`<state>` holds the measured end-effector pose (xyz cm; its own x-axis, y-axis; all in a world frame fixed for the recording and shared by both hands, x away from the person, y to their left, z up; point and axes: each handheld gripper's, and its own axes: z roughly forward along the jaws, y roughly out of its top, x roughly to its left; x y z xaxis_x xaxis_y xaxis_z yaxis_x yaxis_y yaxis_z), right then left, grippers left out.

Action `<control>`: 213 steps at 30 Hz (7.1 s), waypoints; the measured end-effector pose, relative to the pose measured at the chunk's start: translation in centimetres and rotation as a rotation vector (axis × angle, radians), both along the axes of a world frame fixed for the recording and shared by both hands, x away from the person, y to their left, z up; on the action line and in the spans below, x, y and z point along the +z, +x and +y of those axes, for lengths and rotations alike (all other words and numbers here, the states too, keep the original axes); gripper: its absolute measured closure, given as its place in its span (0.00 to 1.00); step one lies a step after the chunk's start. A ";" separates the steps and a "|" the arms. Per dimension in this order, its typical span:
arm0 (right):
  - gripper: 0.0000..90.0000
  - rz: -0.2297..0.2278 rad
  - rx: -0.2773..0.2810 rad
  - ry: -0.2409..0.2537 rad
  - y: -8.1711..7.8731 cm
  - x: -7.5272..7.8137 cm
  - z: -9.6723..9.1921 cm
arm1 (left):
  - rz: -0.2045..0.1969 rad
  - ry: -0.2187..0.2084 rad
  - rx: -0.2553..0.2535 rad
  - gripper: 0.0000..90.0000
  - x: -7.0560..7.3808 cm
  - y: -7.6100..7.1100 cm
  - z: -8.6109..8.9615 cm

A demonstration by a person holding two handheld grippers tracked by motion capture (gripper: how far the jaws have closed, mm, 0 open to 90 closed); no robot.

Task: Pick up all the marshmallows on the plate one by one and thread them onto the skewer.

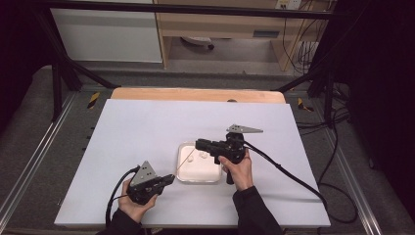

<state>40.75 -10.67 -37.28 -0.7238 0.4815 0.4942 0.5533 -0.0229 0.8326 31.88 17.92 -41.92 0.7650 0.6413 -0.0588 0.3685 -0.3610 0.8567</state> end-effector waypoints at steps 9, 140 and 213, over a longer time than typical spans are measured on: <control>0.87 0.008 0.018 0.001 0.0 -0.3 0.4 | -0.008 0.003 -0.010 0.99 -0.1 -0.1 0.0; 0.90 0.068 0.140 0.047 -2.8 -5.3 4.4 | -0.017 0.005 0.037 0.99 0.1 0.1 -1.0; 0.54 -0.073 -0.038 -0.553 4.4 -7.6 2.4 | 0.016 -0.035 0.093 0.99 -0.5 0.9 2.7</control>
